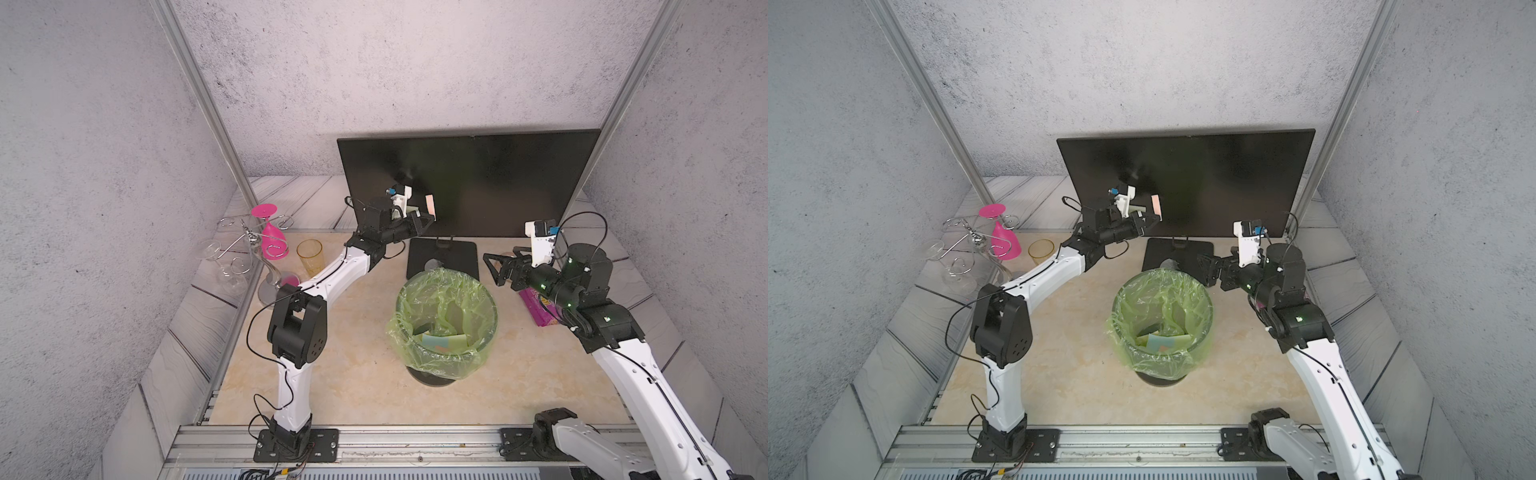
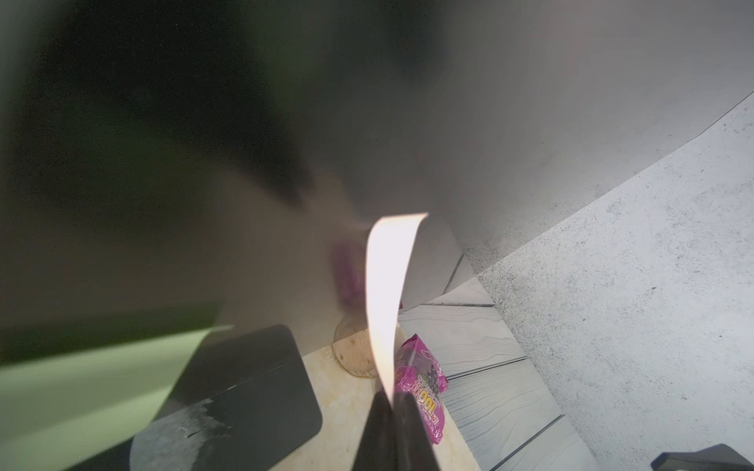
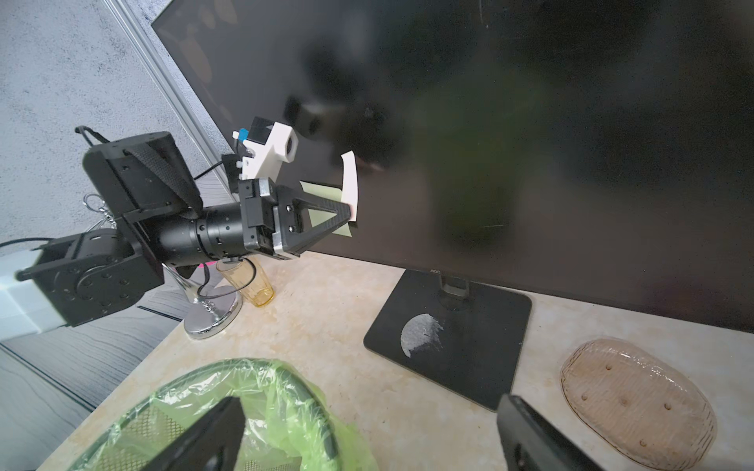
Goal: Remove the sticky note from the monitor
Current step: Tear off the sticky note from the monitor, then place the sticky note in the trash bin.
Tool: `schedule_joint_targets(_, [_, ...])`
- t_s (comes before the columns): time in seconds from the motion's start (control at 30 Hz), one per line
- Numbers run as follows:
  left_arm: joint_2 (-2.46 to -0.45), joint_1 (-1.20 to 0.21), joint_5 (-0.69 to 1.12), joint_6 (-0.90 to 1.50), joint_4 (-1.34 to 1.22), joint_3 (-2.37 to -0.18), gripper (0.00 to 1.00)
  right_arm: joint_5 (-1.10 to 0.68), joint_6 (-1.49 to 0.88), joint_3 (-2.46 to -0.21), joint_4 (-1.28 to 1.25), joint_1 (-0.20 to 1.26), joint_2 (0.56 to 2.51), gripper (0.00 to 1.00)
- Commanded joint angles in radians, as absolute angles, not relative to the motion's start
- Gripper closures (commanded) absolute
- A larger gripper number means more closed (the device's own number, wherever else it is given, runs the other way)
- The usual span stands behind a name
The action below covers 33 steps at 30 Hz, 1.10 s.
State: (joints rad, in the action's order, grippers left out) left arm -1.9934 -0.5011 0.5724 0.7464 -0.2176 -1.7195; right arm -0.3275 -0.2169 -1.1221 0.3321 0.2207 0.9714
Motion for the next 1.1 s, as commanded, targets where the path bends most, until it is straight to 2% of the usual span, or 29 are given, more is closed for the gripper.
schedule_joint_targets(0.0, [-1.891,-0.502,0.565,0.666,-0.198,-1.691,1.00,-0.345,-0.227,-1.114,0.307,0.217,0.963,0.01])
schedule_joint_targets(0.33, [-1.704,-0.542,0.594,0.545,-0.065,-1.600,1.00,-0.358,-0.232,-1.114,0.303,0.217,0.965,0.01])
schedule_joint_targets(0.63, [-1.475,-0.680,0.532,0.233,0.340,-1.482,1.00,-0.366,-0.233,-1.116,0.304,0.216,0.953,0.01])
schedule_joint_targets(0.83, [-1.374,-0.748,0.499,0.178,0.426,-1.376,1.00,-0.367,-0.232,-1.121,0.307,0.215,0.958,0.01])
schedule_joint_targets(0.97, [-1.360,-0.761,0.531,0.141,0.472,-1.359,0.86,-0.367,-0.233,-1.122,0.305,0.216,0.965,0.01])
schedule_joint_targets(1.07, [-1.365,-0.762,0.516,0.123,0.486,-1.368,0.68,-0.367,-0.233,-1.123,0.305,0.217,0.968,0.01])
